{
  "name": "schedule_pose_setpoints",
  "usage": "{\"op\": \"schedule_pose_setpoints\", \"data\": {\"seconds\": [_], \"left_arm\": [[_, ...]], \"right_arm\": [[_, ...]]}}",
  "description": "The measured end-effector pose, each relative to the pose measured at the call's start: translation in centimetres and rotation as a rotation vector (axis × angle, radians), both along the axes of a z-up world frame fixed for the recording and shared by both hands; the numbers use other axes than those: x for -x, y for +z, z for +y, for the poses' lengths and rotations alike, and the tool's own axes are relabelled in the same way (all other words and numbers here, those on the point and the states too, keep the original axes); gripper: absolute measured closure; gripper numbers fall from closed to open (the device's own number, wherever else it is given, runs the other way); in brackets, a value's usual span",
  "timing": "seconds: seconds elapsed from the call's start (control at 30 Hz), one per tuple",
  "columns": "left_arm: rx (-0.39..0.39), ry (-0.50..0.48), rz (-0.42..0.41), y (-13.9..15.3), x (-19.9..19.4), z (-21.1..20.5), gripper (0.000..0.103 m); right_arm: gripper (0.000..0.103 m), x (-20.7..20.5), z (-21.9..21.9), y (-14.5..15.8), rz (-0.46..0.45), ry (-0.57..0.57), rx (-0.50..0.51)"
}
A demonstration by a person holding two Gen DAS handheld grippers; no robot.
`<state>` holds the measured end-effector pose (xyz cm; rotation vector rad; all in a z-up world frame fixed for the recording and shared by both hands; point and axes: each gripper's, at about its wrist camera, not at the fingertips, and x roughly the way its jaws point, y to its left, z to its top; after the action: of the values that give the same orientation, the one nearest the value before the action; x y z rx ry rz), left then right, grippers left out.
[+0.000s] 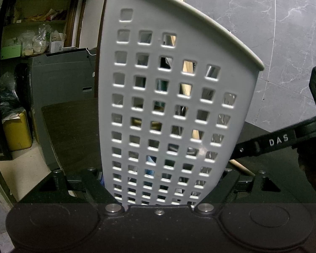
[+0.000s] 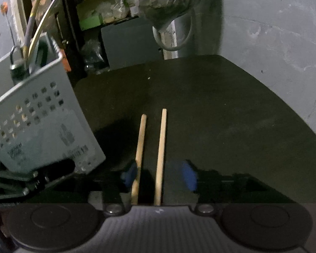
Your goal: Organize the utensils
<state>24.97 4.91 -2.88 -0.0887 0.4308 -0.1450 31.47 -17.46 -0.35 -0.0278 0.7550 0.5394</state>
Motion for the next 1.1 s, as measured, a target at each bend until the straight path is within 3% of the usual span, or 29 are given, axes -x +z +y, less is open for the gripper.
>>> {"op": "schedule_pose_setpoints", "data": {"seconds": [0.2, 0.37, 0.43, 0.53, 0.6, 0.63, 0.67, 0.73, 0.83, 0.9, 1.1], "left_arm": [[0.000, 0.000, 0.000, 0.0, 0.0, 0.0, 0.020], [0.000, -0.001, 0.000, 0.0, 0.0, 0.0, 0.020], [0.000, 0.000, 0.000, 0.0, 0.0, 0.0, 0.020], [0.000, 0.000, 0.000, 0.0, 0.0, 0.0, 0.020], [0.000, -0.001, 0.000, 0.0, 0.0, 0.0, 0.020], [0.000, -0.001, 0.000, 0.0, 0.0, 0.0, 0.020], [0.000, -0.001, 0.000, 0.0, 0.0, 0.0, 0.020], [0.000, -0.001, 0.000, 0.0, 0.0, 0.0, 0.020], [0.001, 0.000, 0.000, 0.0, 0.0, 0.0, 0.020], [0.000, 0.000, 0.000, 0.0, 0.0, 0.0, 0.020], [0.000, 0.000, 0.000, 0.0, 0.0, 0.0, 0.020]], "right_arm": [[0.042, -0.7, 0.6, 0.1, -0.006, 0.027, -0.014], [0.083, -0.8, 1.3, -0.4, -0.019, 0.019, 0.041], [0.091, -0.6, 1.4, -0.5, -0.026, 0.026, 0.053], [0.091, 0.0, 1.6, -0.4, -0.025, 0.047, 0.064], [0.089, 0.1, 1.5, -0.4, -0.016, 0.047, 0.054], [0.083, 0.1, 1.4, -0.3, -0.002, 0.041, 0.035], [0.068, 0.0, 1.2, -0.2, 0.024, 0.041, 0.003], [0.049, -0.4, 1.0, -0.1, 0.060, 0.055, -0.052], [0.038, -0.1, 1.4, 0.0, 0.070, 0.088, -0.049], [0.034, 0.2, 2.1, 0.0, 0.059, 0.104, -0.021], [0.036, 1.4, 4.5, -0.3, -0.021, 0.131, 0.136]]}}
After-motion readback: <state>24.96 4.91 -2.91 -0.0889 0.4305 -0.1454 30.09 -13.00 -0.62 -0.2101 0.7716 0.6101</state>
